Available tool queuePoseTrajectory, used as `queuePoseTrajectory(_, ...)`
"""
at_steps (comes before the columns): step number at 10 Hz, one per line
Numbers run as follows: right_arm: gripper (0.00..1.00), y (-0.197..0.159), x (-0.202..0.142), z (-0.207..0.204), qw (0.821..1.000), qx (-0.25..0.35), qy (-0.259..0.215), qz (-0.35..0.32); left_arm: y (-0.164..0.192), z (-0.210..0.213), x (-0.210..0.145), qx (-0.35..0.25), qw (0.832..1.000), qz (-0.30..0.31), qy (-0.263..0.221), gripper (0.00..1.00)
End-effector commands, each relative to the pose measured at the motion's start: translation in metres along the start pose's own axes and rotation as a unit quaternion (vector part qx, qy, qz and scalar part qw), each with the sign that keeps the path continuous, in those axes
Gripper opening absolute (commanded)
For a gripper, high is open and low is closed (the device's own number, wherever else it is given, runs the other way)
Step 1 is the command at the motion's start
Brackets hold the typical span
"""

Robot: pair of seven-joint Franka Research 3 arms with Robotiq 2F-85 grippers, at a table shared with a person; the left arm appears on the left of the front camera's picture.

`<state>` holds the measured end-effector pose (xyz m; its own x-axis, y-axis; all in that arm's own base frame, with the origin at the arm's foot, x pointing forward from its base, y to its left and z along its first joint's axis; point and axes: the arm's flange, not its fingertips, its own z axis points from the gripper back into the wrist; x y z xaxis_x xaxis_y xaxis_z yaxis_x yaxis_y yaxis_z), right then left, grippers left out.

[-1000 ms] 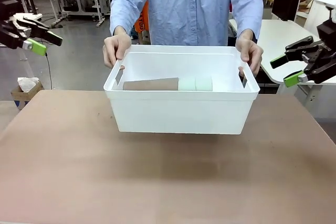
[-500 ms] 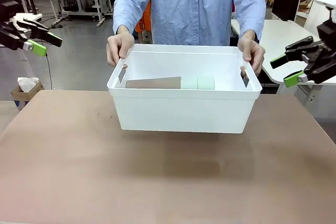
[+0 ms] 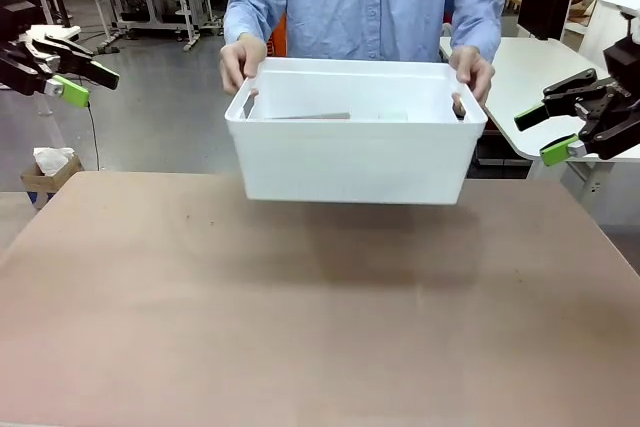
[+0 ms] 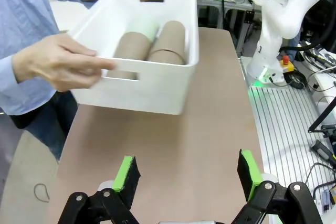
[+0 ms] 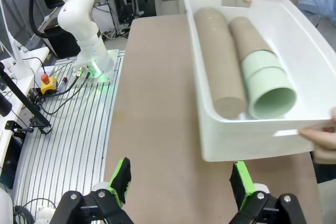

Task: Stack the cups and store them in the basket.
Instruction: Place the stack of Reusable plastic cups into the Pantry Basket.

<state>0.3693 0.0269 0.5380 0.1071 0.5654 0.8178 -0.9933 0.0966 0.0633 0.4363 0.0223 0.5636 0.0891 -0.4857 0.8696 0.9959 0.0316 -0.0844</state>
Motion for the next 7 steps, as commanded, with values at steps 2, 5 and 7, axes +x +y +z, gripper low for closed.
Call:
queuePoseTrajectory(2, 1.0, 0.0001, 0.0028, 0.0015, 1.0, 0.002, -0.005, -0.004, -0.0006, 0.0004, 0.0044, 0.004, 1.0, 0.006, 0.001, 0.98)
queuePoseTrajectory(5, 1.0, 0.0001, 0.0028, 0.0015, 1.0, 0.002, -0.005, -0.004, -0.0006, 0.0004, 0.0044, 0.004, 1.0, 0.006, 0.001, 0.98)
queuePoseTrajectory(7, 1.0, 0.0001, 0.0028, 0.0015, 1.0, 0.002, -0.005, -0.004, -0.0006, 0.0004, 0.0044, 0.004, 1.0, 0.006, 0.001, 0.98)
